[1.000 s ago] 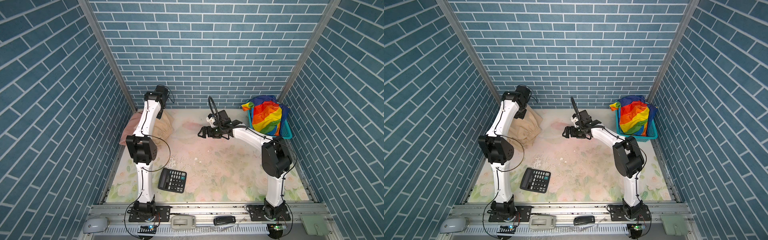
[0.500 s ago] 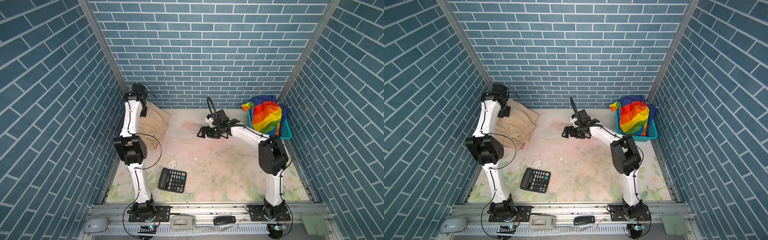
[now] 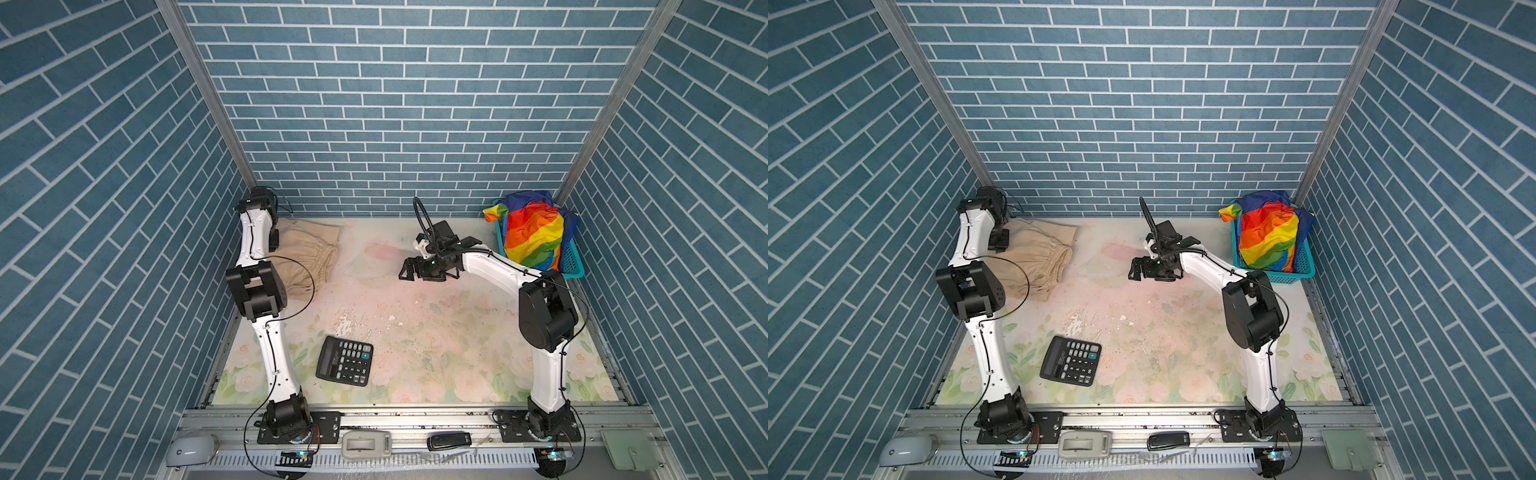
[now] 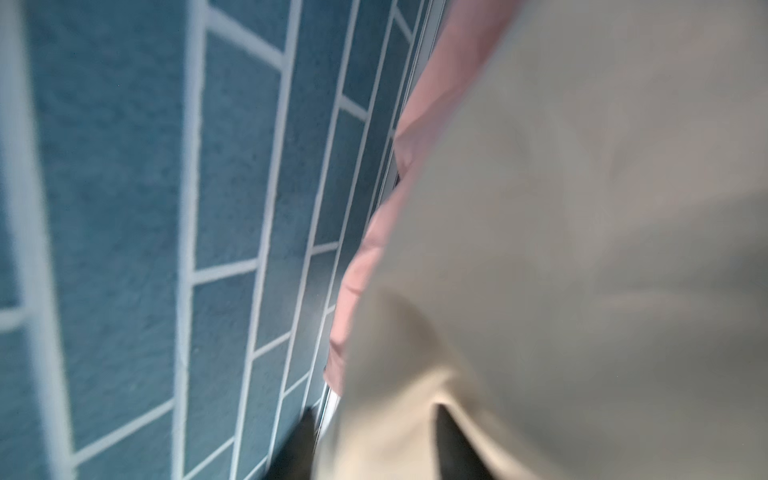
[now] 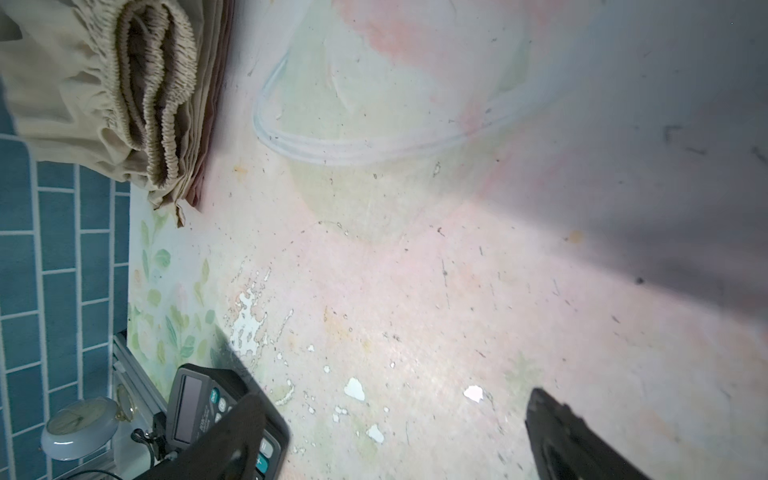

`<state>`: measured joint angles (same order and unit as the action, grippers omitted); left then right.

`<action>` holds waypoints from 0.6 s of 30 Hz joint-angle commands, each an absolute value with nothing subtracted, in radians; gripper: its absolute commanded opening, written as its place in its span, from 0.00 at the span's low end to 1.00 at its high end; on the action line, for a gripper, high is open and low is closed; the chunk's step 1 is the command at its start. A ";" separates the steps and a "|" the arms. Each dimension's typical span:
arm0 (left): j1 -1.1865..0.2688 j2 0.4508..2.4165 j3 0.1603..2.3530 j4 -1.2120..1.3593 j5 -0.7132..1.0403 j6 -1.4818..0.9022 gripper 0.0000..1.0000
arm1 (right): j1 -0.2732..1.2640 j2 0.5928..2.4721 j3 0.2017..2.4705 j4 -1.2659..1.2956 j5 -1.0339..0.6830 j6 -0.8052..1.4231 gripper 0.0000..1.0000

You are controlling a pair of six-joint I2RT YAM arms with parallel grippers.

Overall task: Fold and stack the shorts
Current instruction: 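Lift the rainbow shorts from the teal basket with the right gripper while the left withdraws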

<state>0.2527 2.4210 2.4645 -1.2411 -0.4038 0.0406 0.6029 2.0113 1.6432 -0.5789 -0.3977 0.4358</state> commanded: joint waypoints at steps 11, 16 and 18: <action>-0.192 2.053 2.334 -1.051 -0.316 0.044 1.00 | 0.078 1.760 1.709 -0.749 -0.065 0.384 0.99; -0.474 2.048 2.236 -0.845 -0.421 0.118 1.00 | -0.075 1.858 1.729 -0.713 -0.081 0.408 0.99; -0.566 2.077 2.216 -0.780 -0.461 0.165 1.00 | -0.113 1.922 1.767 -0.711 -0.081 0.408 0.99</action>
